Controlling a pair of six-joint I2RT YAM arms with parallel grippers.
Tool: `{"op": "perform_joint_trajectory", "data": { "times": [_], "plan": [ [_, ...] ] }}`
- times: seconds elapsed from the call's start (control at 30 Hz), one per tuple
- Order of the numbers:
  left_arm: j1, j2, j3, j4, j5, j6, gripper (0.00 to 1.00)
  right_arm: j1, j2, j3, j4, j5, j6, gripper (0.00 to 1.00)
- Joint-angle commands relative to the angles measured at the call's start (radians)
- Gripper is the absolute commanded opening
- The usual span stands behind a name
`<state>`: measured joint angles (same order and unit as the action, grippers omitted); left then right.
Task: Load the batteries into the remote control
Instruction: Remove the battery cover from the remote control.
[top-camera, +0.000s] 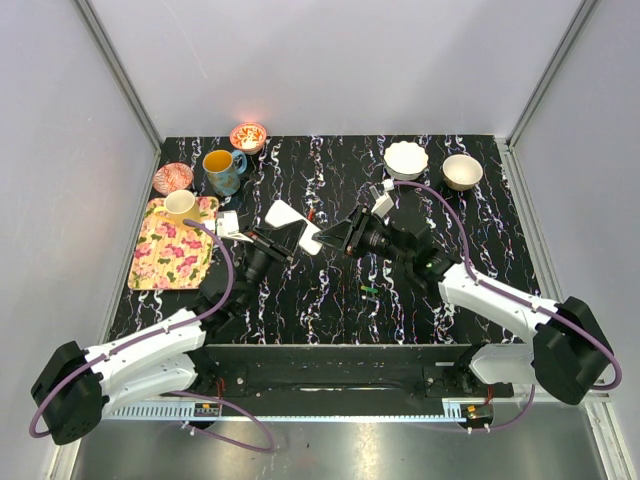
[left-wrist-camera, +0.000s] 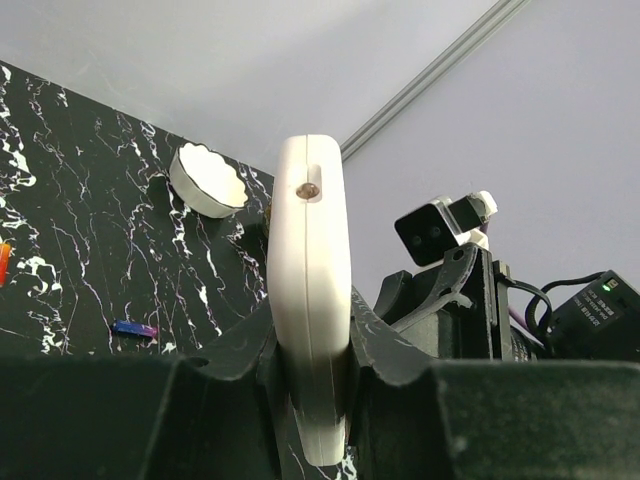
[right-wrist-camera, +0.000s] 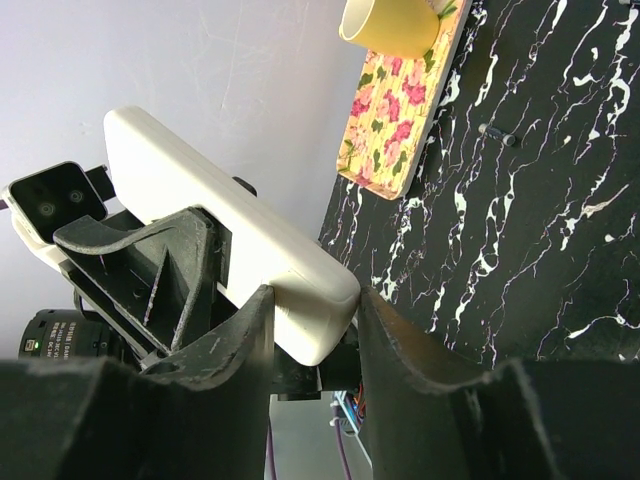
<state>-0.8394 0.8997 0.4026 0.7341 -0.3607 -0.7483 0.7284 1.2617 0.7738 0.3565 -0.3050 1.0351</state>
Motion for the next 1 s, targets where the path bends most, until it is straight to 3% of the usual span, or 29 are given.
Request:
{"op": "perform_joint_trajectory", "data": {
  "times": [0.0,0.23,0.97],
  "plan": [
    [-0.007,-0.004,0.028,0.074,0.017,0.015,0.00,0.000,0.021,0.009,0.032,-0.032,-0.006,0.23],
    [-0.006,-0.015,0.031,0.073,0.014,0.021,0.00,-0.006,0.030,0.015,-0.004,-0.046,-0.009,0.00],
    [-0.006,-0.033,0.051,0.068,-0.003,0.047,0.00,-0.021,-0.016,-0.033,-0.076,-0.052,-0.027,0.00]
  ]
}}
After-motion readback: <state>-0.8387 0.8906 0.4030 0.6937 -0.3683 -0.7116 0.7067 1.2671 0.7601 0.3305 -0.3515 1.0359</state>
